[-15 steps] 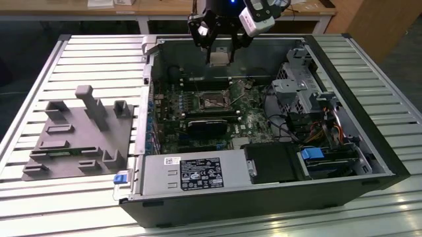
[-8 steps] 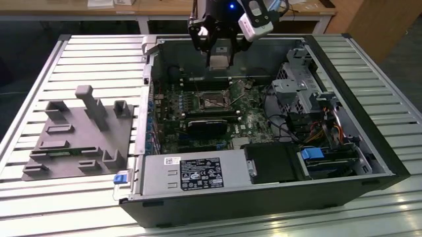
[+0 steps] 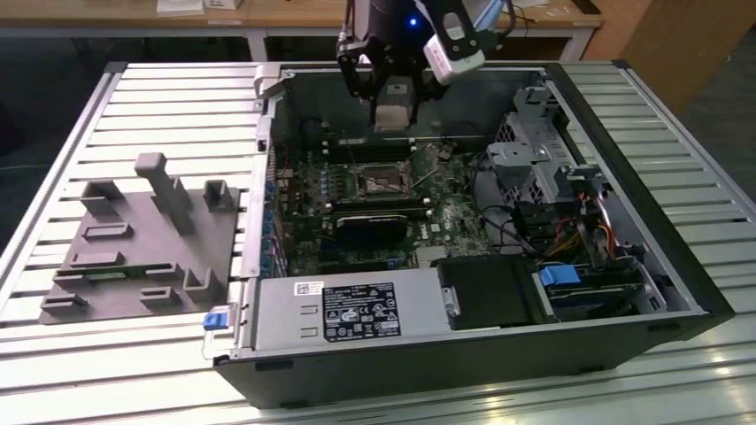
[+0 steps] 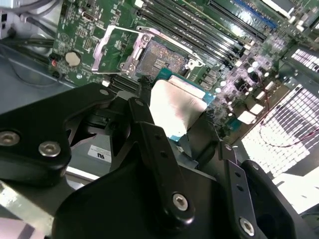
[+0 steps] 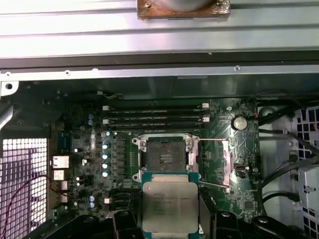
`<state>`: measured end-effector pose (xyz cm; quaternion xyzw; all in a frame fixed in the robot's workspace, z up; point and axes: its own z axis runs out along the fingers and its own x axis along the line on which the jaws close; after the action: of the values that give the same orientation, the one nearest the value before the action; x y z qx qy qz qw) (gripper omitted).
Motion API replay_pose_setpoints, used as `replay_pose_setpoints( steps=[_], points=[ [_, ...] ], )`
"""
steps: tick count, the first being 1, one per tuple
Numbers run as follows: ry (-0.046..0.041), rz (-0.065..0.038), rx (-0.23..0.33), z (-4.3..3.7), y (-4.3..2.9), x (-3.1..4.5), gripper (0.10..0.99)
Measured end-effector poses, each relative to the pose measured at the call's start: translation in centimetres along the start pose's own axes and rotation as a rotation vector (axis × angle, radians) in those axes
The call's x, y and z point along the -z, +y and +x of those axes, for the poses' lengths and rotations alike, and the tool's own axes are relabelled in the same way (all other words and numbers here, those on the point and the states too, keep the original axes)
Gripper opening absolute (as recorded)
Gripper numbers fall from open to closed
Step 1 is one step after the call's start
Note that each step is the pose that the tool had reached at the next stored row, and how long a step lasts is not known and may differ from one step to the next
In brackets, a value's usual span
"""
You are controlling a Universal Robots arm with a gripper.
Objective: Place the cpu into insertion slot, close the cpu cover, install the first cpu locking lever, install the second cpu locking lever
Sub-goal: 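Place the cpu into insertion slot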
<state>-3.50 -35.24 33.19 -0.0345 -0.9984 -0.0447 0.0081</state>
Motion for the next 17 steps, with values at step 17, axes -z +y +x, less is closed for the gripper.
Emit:
replay_pose_setpoints(
  steps=[17],
  points=[
    [-0.0276,-0.006,-0.309,-0.03,-0.13,-1.43,0.537]
  ],
)
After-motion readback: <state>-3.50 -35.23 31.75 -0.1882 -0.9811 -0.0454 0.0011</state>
